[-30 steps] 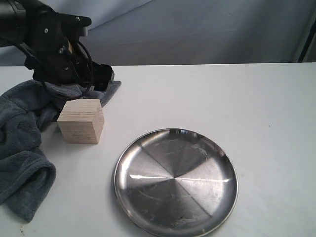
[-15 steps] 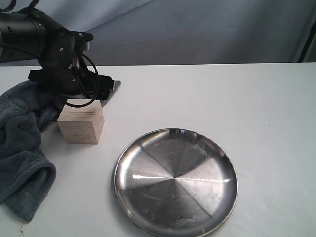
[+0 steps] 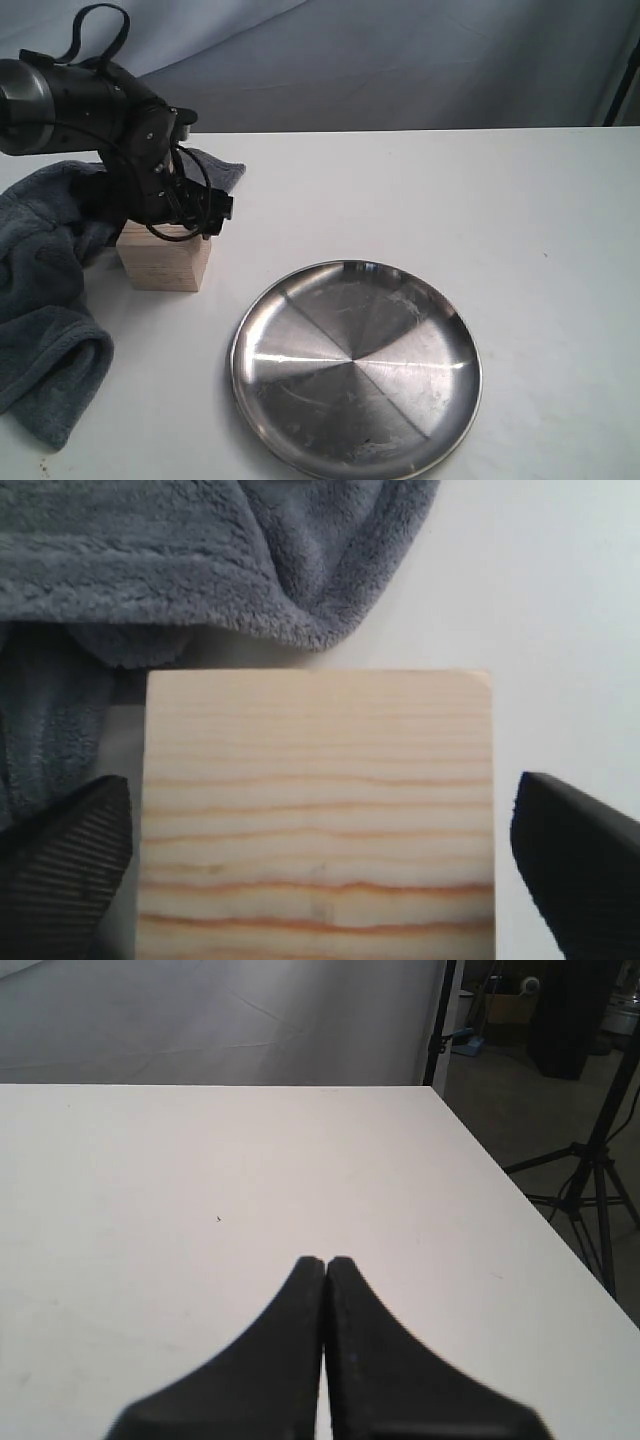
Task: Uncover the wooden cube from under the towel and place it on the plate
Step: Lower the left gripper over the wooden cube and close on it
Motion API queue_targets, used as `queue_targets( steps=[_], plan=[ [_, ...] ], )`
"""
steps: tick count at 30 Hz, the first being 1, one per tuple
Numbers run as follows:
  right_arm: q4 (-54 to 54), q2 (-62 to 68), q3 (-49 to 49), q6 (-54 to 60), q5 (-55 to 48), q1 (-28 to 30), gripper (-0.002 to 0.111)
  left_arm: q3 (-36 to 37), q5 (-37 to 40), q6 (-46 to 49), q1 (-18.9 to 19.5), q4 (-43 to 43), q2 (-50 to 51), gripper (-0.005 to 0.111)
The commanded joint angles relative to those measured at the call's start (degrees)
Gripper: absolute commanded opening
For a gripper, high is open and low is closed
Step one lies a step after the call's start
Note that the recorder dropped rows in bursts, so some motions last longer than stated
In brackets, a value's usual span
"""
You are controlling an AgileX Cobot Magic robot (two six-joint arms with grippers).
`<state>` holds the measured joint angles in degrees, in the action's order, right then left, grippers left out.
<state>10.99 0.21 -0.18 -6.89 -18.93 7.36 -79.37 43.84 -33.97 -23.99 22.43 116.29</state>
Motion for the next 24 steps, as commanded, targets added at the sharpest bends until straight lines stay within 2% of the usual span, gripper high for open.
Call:
queue_targets(
  steps=[1,12,24],
  plan=[
    [-0.1,-0.2,0.2,0.0,0.0,0.0,0.000,-0.2,0.0,-0.7,0.1,0.5,1.3,0.097],
    [-0.1,-0.2,0.2,0.0,0.0,0.0,0.000,-0.2,-0.3,-0.7,0.1,-4.1,5.0,0.096],
    [-0.1,-0.2,0.2,0.0,0.0,0.0,0.000,-0.2,-1.6,-0.2,0.1,-4.8,6.9,0.096]
  ],
)
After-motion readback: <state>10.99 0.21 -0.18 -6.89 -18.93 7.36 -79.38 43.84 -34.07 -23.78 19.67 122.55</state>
